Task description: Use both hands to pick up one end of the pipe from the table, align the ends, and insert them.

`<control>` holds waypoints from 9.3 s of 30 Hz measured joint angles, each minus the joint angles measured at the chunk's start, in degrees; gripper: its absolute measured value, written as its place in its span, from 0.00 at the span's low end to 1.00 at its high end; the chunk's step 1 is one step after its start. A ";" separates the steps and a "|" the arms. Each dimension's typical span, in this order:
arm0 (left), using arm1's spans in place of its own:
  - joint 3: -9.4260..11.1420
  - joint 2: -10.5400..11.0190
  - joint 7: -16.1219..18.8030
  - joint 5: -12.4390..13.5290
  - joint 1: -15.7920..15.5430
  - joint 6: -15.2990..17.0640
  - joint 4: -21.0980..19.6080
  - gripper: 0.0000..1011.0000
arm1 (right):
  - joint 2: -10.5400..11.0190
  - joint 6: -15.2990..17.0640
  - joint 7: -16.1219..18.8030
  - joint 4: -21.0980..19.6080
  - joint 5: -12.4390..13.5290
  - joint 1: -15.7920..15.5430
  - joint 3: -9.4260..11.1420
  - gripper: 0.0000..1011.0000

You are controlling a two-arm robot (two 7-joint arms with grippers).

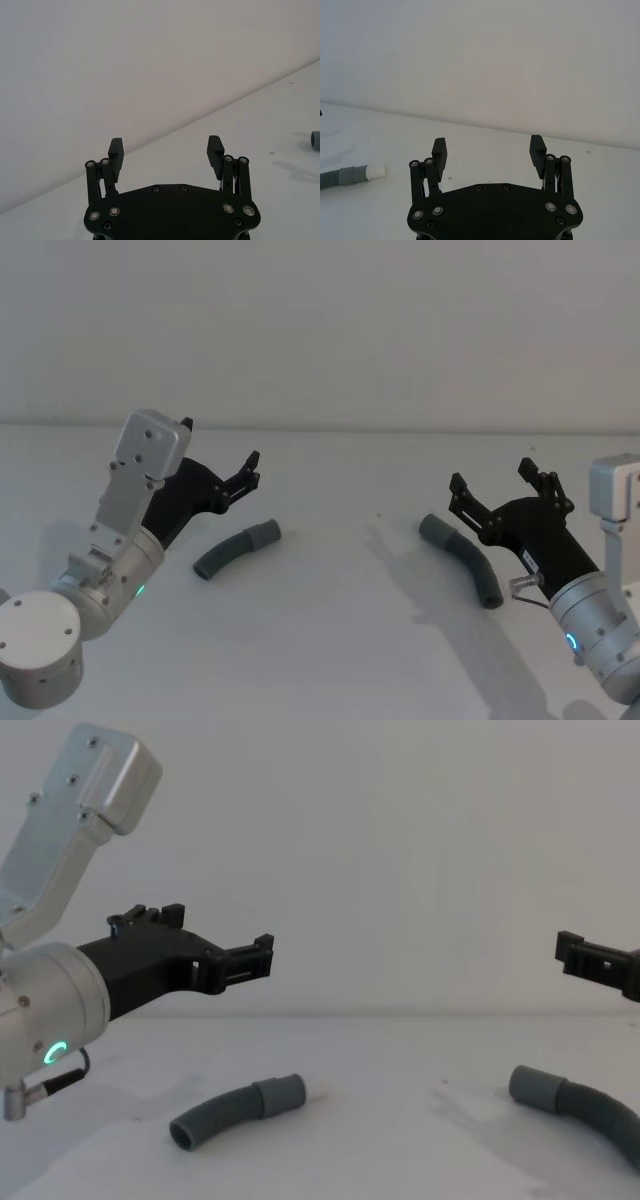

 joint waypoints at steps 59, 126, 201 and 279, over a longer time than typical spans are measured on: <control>0.00 0.00 0.00 0.00 0.00 0.00 0.00 0.99 | 0.00 0.00 0.00 0.01 0.01 0.00 0.00 0.99; -0.79 8.27 -17.20 -6.80 -2.65 19.86 -5.31 0.99 | 2.73 19.37 2.86 -2.13 -1.54 1.13 -0.99 0.99; 7.47 5.31 -30.59 -5.24 -16.22 26.63 11.28 0.99 | 2.67 22.24 3.06 -2.62 -1.07 1.16 -0.55 0.99; 11.29 4.25 -35.15 -0.61 -22.33 26.87 16.69 0.99 | 2.67 22.24 3.06 -2.62 -1.08 1.16 -0.55 0.99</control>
